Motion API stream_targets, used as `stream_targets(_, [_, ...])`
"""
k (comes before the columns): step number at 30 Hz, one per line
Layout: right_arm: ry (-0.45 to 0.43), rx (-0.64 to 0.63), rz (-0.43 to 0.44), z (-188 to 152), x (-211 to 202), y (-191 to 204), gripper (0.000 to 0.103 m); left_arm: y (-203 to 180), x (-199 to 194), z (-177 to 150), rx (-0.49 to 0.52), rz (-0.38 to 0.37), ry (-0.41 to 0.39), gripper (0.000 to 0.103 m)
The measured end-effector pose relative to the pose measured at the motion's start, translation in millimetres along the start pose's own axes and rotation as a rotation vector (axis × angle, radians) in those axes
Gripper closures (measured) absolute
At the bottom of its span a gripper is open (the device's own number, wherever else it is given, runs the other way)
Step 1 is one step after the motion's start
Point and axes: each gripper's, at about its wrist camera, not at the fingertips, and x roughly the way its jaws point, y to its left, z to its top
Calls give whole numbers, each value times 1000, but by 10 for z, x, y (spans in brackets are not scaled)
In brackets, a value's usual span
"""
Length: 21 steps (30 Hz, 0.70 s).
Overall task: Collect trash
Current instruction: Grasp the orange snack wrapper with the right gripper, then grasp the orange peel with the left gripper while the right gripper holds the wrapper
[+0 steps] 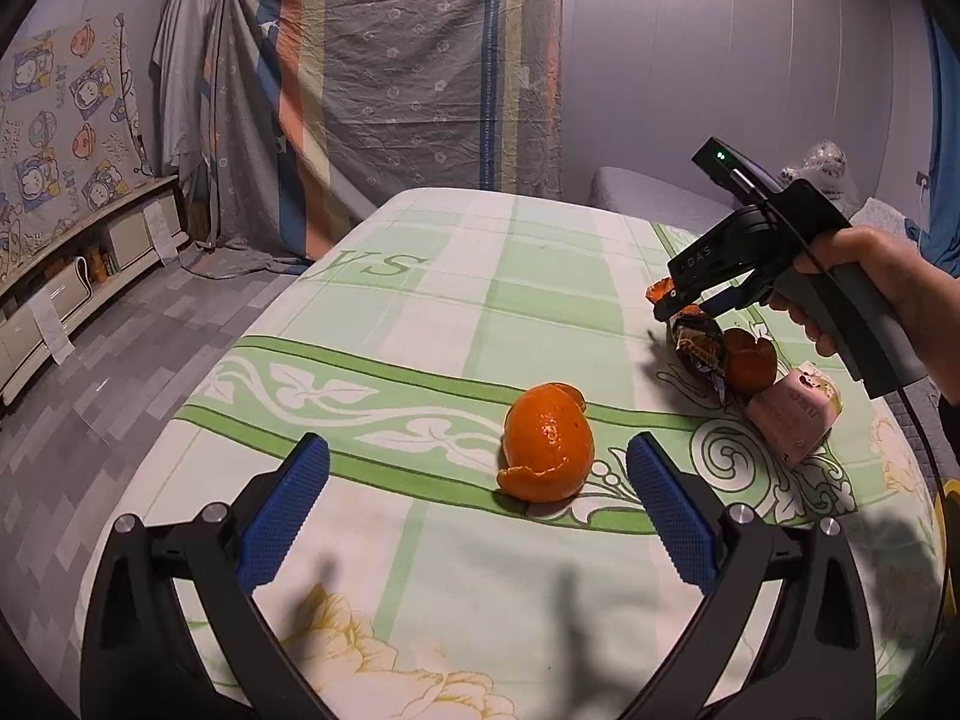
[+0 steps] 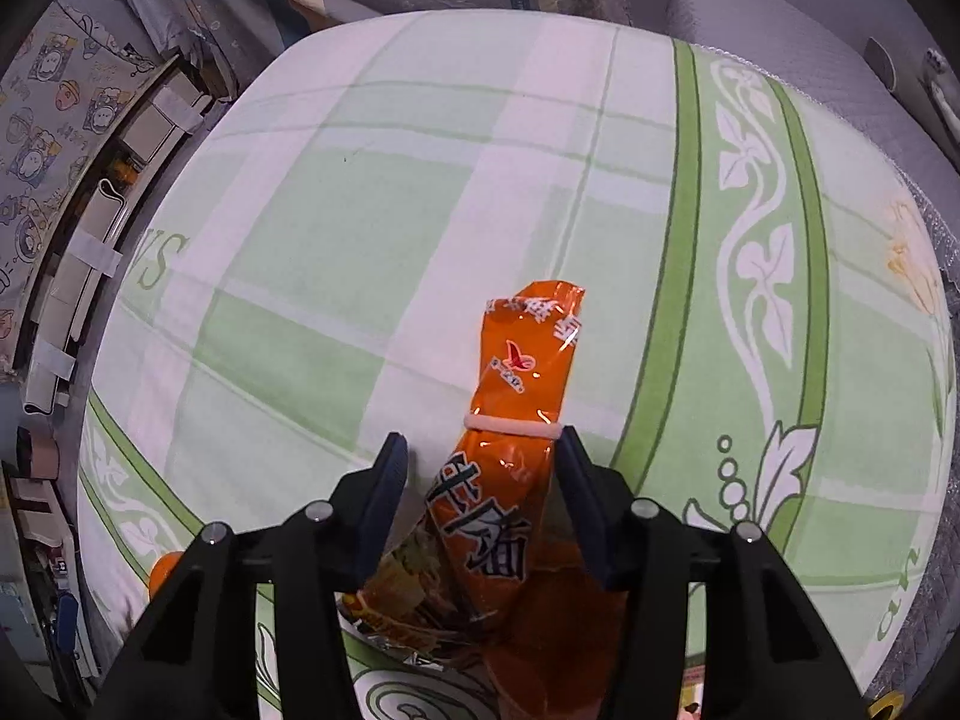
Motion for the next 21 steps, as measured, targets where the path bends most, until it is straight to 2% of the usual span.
stream_targets(2, [2, -6, -5, -5, 44, 8, 64, -10, 44, 6, 5, 8, 16, 8])
stream_targets(6, [-34, -22, 12, -27, -9, 4, 70, -62, 160, 15, 18, -3, 63, 8])
stream_targets(14, [-146, -18, 251, -260, -591, -134, 70, -218, 391, 52, 77, 4, 118, 8])
stream_targets(21, [-214, -51, 384, -659, -1048, -161, 70, -224, 709, 105, 95, 45, 184, 8])
